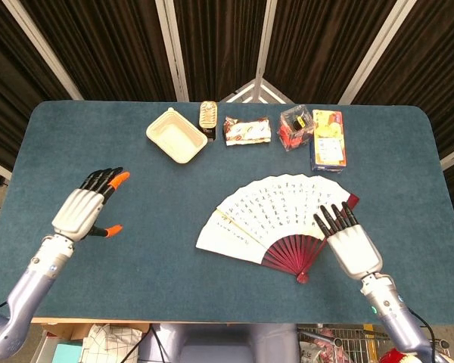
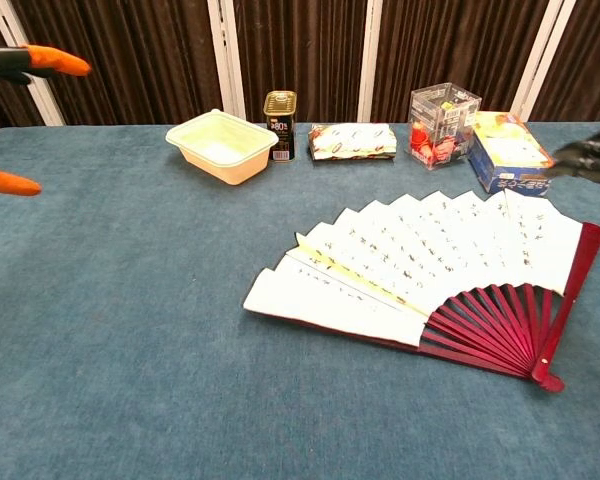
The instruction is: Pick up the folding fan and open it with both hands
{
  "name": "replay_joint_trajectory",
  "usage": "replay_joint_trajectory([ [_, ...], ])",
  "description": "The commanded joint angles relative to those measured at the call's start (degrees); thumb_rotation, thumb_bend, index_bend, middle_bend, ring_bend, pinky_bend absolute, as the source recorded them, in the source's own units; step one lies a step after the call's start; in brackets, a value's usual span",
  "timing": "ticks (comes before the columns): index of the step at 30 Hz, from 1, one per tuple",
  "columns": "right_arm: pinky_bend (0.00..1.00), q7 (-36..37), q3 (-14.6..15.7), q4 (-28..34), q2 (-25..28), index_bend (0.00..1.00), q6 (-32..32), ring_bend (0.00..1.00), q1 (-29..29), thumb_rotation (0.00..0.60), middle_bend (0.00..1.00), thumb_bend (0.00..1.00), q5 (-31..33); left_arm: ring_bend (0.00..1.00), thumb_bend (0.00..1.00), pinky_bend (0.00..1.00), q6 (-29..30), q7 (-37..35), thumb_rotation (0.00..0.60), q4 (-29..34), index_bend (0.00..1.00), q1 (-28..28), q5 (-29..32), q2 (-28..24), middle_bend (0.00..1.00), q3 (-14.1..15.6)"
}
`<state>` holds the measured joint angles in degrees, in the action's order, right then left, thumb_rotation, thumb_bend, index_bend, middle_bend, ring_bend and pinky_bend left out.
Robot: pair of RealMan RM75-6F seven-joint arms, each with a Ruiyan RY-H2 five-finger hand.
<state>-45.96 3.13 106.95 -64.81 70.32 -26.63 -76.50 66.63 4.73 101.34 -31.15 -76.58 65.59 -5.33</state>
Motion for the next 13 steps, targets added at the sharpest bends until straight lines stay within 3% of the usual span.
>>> replay_joint_trajectory([
  [1, 0.00, -0.1, 0.8, -0.2, 0.9, 0.00, 0.4, 0.00, 1.0, 0.600, 0.00, 0.19, -0.4, 0.00, 0.03, 0.00, 2.2, -0.5, 0.600, 1.4, 0.02, 2.2, -2.0, -2.2, 0.00, 1.5],
  [7, 0.00, 3.8, 1.2, -0.6, 1.4, 0.00, 4.8, 0.00, 4.8, 0.600, 0.00, 0.19, -0.5, 0.00, 0.03, 0.00, 8.4, -0.2, 0.600, 4.0, 0.01, 7.6, -5.3, -6.0, 0.00, 4.6],
  [13, 0.00, 16.1, 2.1, -3.0, 0.2, 0.00, 15.2, 0.00, 12.0, 0.600, 0.00, 0.19, -6.0, 0.00, 0.02, 0.00, 18.9, -0.6, 0.600, 3.3, 0.00, 16.8, -10.3, -6.7, 0.00, 9.8],
])
